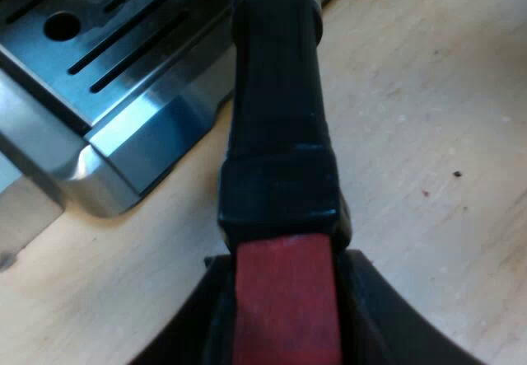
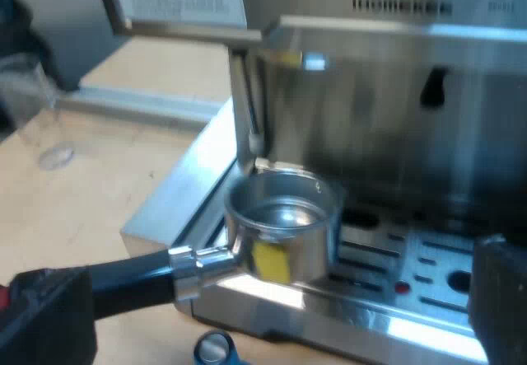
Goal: Put the handle in the coffee machine
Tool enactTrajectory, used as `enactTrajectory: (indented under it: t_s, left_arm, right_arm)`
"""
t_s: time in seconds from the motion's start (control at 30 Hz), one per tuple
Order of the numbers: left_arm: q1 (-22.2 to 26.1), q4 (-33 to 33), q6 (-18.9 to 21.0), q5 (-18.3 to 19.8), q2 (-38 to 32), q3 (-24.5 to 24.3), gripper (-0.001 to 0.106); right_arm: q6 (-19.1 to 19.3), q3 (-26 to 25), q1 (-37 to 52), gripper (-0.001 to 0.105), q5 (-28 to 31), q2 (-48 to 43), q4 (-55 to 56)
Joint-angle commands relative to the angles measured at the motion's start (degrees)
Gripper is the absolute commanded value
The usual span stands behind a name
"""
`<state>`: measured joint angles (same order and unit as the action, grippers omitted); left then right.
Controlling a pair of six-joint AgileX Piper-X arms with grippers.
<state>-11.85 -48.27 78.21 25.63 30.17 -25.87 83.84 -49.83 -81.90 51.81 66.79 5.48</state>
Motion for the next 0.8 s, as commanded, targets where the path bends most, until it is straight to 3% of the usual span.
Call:
enactTrajectory:
  t_s: [0.03, 0.27, 0.3, 0.4, 0.5, 0.8]
  left_arm:
    - [0.82, 2.29, -1.56, 1.58, 1.29, -1.00, 0.000]
    - [1.22, 4.39, -3.40, 1.58, 5.43, -1.00, 0.000]
    - [1.80, 8.01, -3.39, 1.37, 7.98, -1.00, 0.000]
    - [3.56, 10.96, -3.66, 1.53, 9.91, -1.00, 0.000]
    - [4.82, 12.16, -5.22, 1.63, 11.83, -1.00, 0.000]
    - [5.40, 15.31, -6.66, 2.10, 14.49, -1.00, 0.000]
  right_arm:
    - [4.41, -0.09, -0.70, 0.093, 1.78, 2.87, -6.22]
    - [4.57, -0.09, -1.14, 0.093, 10.87, 10.99, -15.09]
    - [4.57, -0.09, -1.14, 0.093, 11.34, 11.69, -15.93]
    - [4.57, -0.09, -1.14, 0.093, 11.68, 14.19, -19.27]
    - [4.67, -0.09, -1.14, 0.093, 14.97, 17.10, -24.02]
    - [5.31, -0.09, -0.78, 0.093, 16.46, 24.24, -35.06]
